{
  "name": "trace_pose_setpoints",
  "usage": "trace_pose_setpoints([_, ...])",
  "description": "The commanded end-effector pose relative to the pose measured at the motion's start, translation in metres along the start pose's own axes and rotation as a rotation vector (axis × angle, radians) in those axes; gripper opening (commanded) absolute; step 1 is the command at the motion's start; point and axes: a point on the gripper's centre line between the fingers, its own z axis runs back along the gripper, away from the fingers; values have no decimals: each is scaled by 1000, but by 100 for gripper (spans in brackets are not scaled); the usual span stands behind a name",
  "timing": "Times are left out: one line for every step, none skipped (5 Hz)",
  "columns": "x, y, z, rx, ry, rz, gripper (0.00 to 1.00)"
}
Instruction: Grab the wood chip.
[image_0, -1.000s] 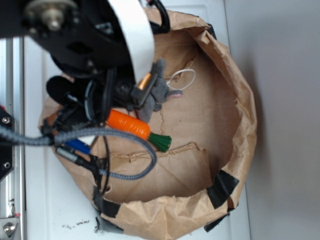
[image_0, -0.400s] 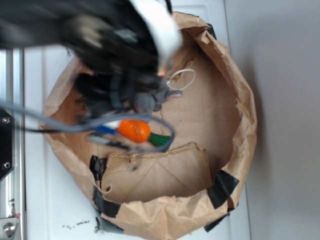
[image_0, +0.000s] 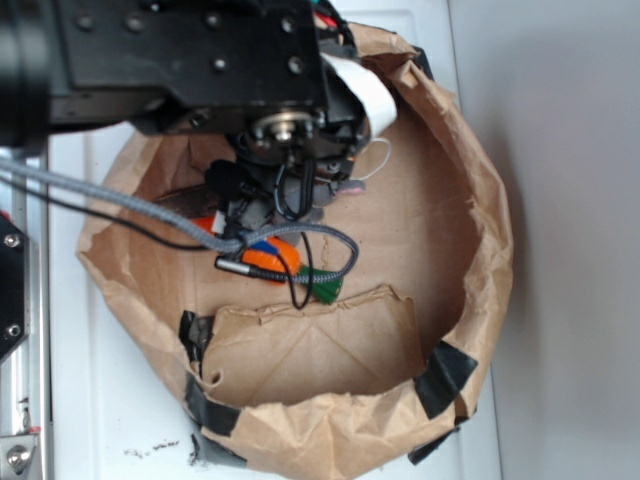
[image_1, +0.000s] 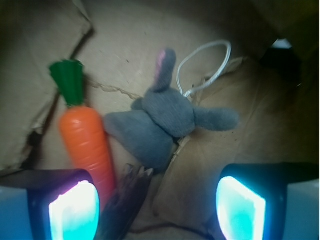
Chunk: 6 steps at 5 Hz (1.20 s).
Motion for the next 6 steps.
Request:
trace_pose_setpoints([-14, -10, 4, -2, -50, 6, 100])
trace_pose_setpoints([-20, -13, 14, -59, -76, 44, 100])
trace_pose_setpoints([-20, -22, 17, -130, -92, 102, 100])
trace_pose_setpoints([-19, -29, 9, -124, -92, 106, 100])
trace_pose_setpoints([-16, -33, -3, -95, -70, 97, 100])
trace_pose_setpoints([-14, -37, -18, -63, -47, 92, 100])
